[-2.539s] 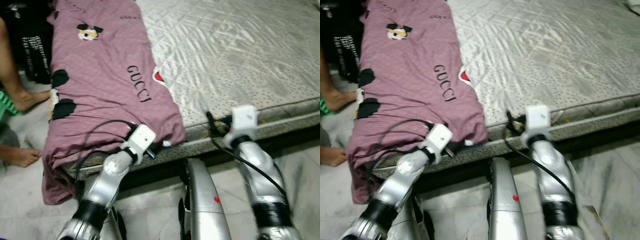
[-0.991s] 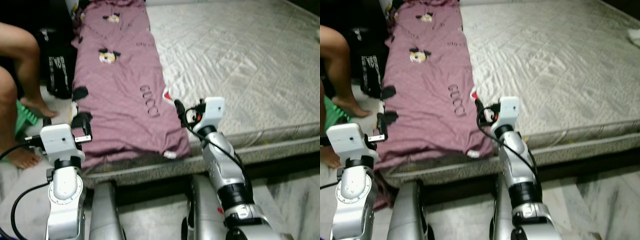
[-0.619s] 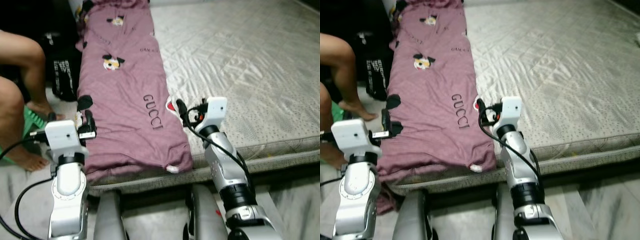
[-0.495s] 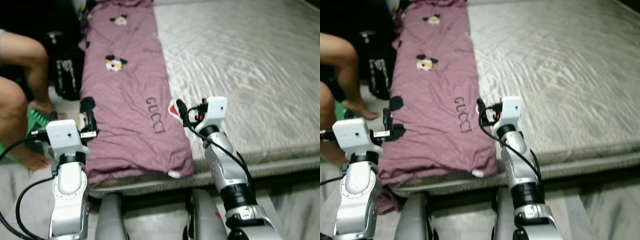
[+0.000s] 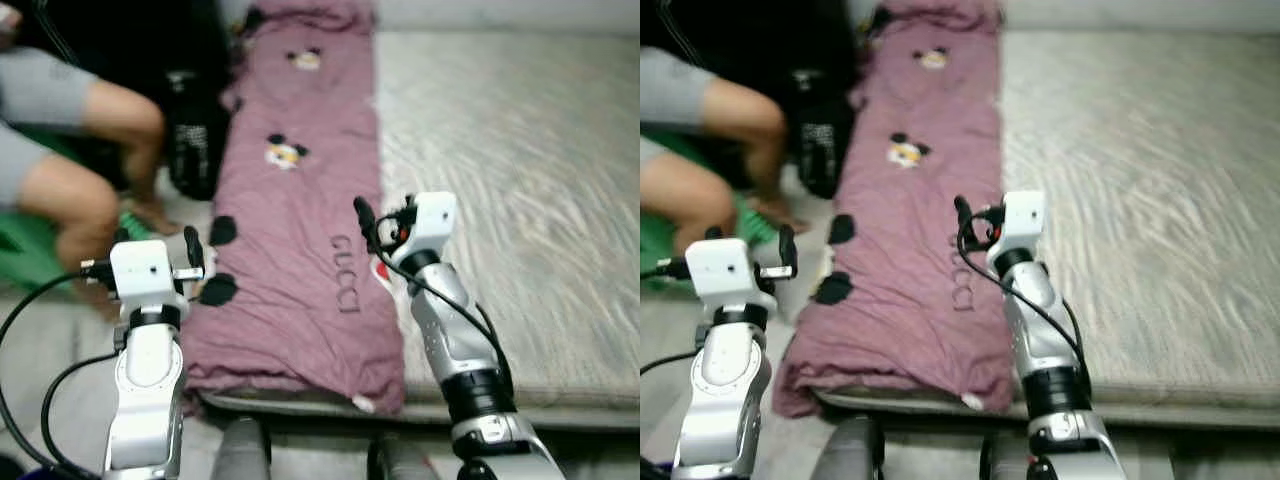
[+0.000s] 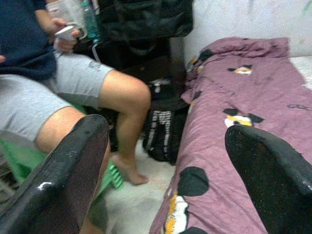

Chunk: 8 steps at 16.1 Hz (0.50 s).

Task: Clean up the room

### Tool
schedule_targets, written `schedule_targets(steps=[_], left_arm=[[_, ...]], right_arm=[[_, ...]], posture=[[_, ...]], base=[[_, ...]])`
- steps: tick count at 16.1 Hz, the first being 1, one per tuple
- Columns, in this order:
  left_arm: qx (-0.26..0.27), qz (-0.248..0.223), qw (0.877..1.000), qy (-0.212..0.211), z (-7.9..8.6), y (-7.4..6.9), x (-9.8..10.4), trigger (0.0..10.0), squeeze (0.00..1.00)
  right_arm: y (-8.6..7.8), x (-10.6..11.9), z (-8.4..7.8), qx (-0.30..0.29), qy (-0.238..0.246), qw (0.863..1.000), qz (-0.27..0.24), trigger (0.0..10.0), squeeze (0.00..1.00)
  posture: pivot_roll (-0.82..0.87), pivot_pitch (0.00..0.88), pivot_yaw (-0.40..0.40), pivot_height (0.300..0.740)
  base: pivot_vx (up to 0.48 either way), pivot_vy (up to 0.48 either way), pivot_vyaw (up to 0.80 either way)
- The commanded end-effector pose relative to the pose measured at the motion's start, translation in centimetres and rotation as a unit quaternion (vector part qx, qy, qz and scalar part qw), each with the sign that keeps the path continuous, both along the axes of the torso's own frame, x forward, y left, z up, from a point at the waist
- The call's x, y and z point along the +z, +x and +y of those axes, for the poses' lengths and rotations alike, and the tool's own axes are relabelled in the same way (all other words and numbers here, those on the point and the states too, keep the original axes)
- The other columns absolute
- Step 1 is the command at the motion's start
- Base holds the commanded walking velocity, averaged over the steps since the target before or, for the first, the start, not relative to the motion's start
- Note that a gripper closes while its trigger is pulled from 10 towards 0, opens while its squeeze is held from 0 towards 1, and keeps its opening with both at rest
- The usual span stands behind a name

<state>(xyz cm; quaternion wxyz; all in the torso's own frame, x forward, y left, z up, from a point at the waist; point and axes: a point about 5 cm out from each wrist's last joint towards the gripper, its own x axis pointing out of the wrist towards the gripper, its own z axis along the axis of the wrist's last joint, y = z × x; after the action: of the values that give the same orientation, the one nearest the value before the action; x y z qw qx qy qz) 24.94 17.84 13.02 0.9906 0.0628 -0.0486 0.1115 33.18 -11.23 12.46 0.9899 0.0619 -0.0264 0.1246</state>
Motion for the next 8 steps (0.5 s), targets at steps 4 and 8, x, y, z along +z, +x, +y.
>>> schedule_targets(steps=[4, 8], left_arm=[[-0.002, 0.014, 1.0, -0.015, 0.21, -0.08, -0.52, 10.0, 0.0], [-0.004, 0.017, 1.0, -0.018, 0.08, 0.1, -0.54, 10.0, 0.0]], right_arm=[[-0.19, -0.11, 0.38, 0.005, -0.002, 1.0, 0.003, 10.0, 0.0], [-0.16, -0.17, 0.41, 0.007, -0.006, 1.0, 0.005, 10.0, 0.0]], posture=[[-0.02, 0.011, 0.025, 0.74], [-0.02, 0.006, 0.018, 0.74]], base=[[0.0, 0.0, 0.0], [0.0, 0.0, 0.0]])
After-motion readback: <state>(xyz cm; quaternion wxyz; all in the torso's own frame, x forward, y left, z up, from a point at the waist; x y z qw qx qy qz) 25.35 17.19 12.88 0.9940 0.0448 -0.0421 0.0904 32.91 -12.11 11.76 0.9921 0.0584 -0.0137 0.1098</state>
